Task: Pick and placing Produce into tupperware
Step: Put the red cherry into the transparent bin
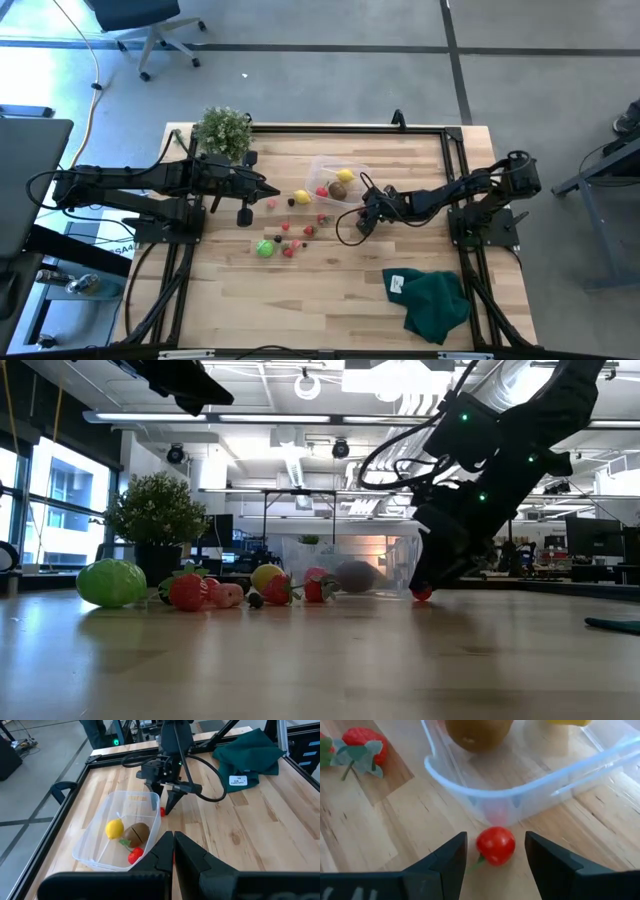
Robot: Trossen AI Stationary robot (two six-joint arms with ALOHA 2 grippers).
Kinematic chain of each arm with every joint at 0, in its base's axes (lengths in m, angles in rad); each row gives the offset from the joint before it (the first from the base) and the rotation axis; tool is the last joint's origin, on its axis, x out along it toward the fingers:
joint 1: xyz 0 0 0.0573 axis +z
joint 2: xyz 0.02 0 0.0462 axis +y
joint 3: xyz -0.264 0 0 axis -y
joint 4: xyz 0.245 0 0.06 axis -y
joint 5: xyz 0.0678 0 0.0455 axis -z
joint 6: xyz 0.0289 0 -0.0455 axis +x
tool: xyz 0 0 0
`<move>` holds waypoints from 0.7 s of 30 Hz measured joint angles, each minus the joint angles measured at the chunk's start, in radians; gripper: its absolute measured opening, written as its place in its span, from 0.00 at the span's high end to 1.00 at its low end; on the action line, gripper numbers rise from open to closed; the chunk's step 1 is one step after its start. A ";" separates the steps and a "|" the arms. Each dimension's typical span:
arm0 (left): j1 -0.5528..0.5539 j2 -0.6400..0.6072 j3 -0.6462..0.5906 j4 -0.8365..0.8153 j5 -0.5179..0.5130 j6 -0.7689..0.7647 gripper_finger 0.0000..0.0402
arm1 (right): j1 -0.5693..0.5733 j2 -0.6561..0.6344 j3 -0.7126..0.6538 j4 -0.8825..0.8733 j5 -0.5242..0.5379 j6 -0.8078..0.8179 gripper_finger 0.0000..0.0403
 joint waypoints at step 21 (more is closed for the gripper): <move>0.000 0.000 0.000 0.000 0.000 0.000 0.99 | -0.002 0.000 0.000 -0.033 -0.014 -0.007 0.69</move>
